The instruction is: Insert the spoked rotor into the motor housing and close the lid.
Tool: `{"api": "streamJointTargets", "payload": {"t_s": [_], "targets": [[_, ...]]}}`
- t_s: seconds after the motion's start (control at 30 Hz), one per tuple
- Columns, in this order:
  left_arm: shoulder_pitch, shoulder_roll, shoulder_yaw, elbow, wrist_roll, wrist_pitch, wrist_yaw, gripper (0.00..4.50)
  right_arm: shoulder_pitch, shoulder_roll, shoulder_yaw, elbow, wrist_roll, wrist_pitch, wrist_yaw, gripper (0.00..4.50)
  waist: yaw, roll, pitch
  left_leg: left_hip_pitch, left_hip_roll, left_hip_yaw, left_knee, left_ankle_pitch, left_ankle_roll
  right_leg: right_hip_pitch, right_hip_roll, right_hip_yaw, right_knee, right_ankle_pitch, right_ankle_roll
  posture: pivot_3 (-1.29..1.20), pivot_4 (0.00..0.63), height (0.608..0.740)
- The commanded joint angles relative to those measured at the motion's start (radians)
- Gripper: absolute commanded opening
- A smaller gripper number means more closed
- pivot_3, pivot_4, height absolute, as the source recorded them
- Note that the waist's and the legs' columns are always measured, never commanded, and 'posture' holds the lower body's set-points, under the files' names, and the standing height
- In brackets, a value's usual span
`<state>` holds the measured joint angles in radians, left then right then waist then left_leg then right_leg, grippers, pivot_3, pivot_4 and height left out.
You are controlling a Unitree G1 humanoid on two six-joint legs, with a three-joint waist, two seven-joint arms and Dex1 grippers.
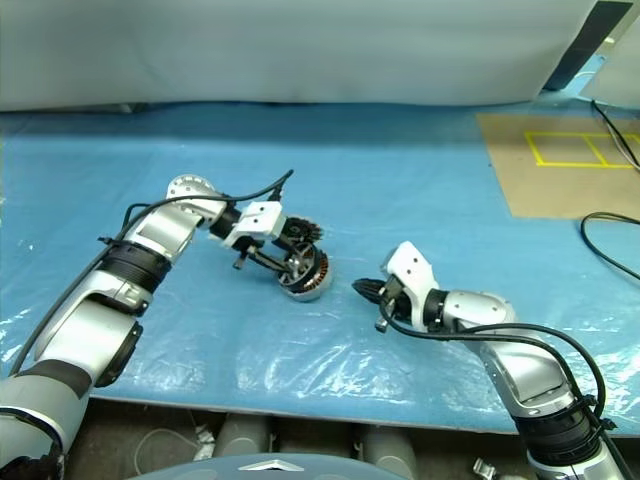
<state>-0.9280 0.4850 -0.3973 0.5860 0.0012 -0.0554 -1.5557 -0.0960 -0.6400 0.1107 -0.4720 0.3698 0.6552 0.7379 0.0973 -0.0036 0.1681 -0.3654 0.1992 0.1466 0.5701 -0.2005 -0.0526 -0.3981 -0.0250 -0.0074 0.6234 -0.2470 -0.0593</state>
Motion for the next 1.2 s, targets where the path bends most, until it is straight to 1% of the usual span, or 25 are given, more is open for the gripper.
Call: {"api": "streamJointTargets", "payload": {"t_s": [0.03,0.27,0.33,0.37,0.43,0.6,0.7,0.77,0.83,0.9,0.97,1.0,1.1,1.17,1.2], "targets": [[0.000,0.010,-0.004,-0.030,-0.002,-0.002,-0.037,1.32,0.011,-0.005,0.000,0.014,-0.022,-0.051,0.007,0.00,0.000,0.000,0.000,0.000,0.000,0.000,0.000,0.000,0.000,0.000,0.000,0.000,0.000,0.000,0.000,0.00,0.150,0.740],[-0.010,-0.017,-0.003,0.005,0.022,-0.048,-0.015,1.32,0.003,0.013,0.019,-0.005,-0.034,-0.040,-0.014,0.00,0.002,0.000,0.000,0.000,0.000,0.000,0.000,0.000,0.000,0.001,0.000,0.000,0.000,0.000,0.000,0.00,0.150,0.740],[-0.015,-0.019,0.001,0.010,0.026,-0.044,-0.009,2.03,-0.006,0.015,0.018,-0.035,-0.027,-0.009,-0.029,0.00,0.002,0.000,0.000,0.001,-0.001,0.000,0.000,0.000,0.000,0.001,-0.001,0.000,0.000,0.000,0.000,0.00,0.150,0.740],[-0.016,-0.020,0.002,0.010,0.029,-0.031,-0.003,2.25,-0.011,0.016,0.017,-0.052,-0.022,0.011,-0.037,0.00,0.002,0.000,0.000,0.001,-0.001,0.000,0.000,0.000,0.000,0.001,-0.001,0.000,0.000,0.000,0.000,0.00,0.150,0.740],[-0.017,-0.019,0.001,0.004,0.027,-0.027,-0.013,2.91,-0.018,0.017,0.015,-0.080,-0.013,0.043,-0.048,0.00,0.003,0.000,0.000,0.001,-0.001,0.000,0.000,0.000,0.000,0.001,-0.001,0.000,0.000,0.000,0.000,0.00,0.150,0.740],[-0.022,-0.012,0.028,-0.031,-0.001,-0.029,-0.025,2.91,-0.028,0.012,0.005,-0.116,0.009,0.095,-0.060,0.00,0.003,0.000,0.000,0.001,-0.001,0.000,0.000,0.000,0.000,0.001,-0.001,0.000,0.000,0.000,0.000,0.00,0.150,0.740],[-0.019,-0.010,0.076,-0.077,-0.067,0.016,-0.031,2.91,-0.029,0.006,-0.007,-0.115,0.018,0.099,-0.053,0.00,0.002,0.000,0.000,0.001,-0.001,0.000,0.000,0.000,0.000,0.000,-0.001,0.000,0.000,0.000,0.000,0.00,0.150,0.740],[-0.012,0.010,0.099,-0.125,-0.115,0.060,-0.050,2.91,-0.040,0.004,-0.019,-0.105,0.030,0.099,-0.044,0.00,0.001,0.000,0.000,0.001,-0.001,0.000,0.000,0.000,0.000,0.000,-0.001,0.000,0.000,0.000,0.000,0.00,0.150,0.740],[0.004,0.041,0.138,-0.194,-0.174,0.144,-0.058,2.91,-0.070,0.011,-0.036,-0.097,0.067,0.116,-0.033,0.00,-0.003,0.000,0.000,0.001,-0.001,0.000,0.000,0.000,0.000,0.000,-0.001,0.000,0.000,0.000,0.000,0.00,0.150,0.740],[0.026,0.069,0.193,-0.265,-0.237,0.257,-0.030,2.91,-0.112,0.015,-0.039,-0.090,0.096,0.137,-0.022,0.00,-0.004,0.000,0.000,0.001,-0.001,0.000,0.000,0.000,0.000,-0.001,0.000,0.000,0.000,0.000,0.000,0.00,0.150,0.740],[0.048,0.092,0.248,-0.298,-0.263,0.291,0.023,2.91,-0.153,0.014,-0.032,-0.080,0.108,0.150,-0.011,0.00,-0.005,0.001,0.000,0.001,-0.001,0.000,0.000,0.000,0.000,-0.001,0.000,0.000,0.000,0.000,0.000,0.00,0.150,0.740],[0.038,0.114,0.288,-0.272,-0.254,0.279,0.076,2.91,-0.183,0.016,-0.023,-0.070,0.111,0.160,-0.006,0.00,-0.004,0.001,0.000,0.001,-0.001,0.000,0.000,0.000,0.000,-0.001,0.000,0.001,0.000,0.000,0.000,0.00,0.150,0.740],[-0.047,0.181,0.422,-0.147,-0.286,0.345,0.202,2.91,-0.215,0.010,-0.010,-0.026,0.112,0.143,0.028,0.00,-0.003,0.001,0.001,0.002,0.000,0.000,0.001,0.000,0.000,-0.002,0.000,0.000,0.000,0.000,0.000,0.00,0.150,0.740],[-0.070,0.260,0.501,-0.086,-0.325,0.413,0.222,2.91,-0.212,0.002,0.014,0.000,0.099,0.114,0.060,0.00,-0.005,0.000,0.001,0.001,0.001,0.000,0.001,0.000,0.000,-0.002,0.001,0.000,0.000,0.000,0.000,0.00,0.150,0.740],[-0.058,0.297,0.534,-0.079,-0.345,0.440,0.221,2.91,-0.210,0.002,0.024,0.013,0.095,0.100,0.074,0.00,-0.009,0.000,0.001,0.001,0.000,0.000,0.001,0.000,0.000,-0.002,0.001,0.000,-0.001,0.000,0.000,0.00,0.150,0.740]]}}
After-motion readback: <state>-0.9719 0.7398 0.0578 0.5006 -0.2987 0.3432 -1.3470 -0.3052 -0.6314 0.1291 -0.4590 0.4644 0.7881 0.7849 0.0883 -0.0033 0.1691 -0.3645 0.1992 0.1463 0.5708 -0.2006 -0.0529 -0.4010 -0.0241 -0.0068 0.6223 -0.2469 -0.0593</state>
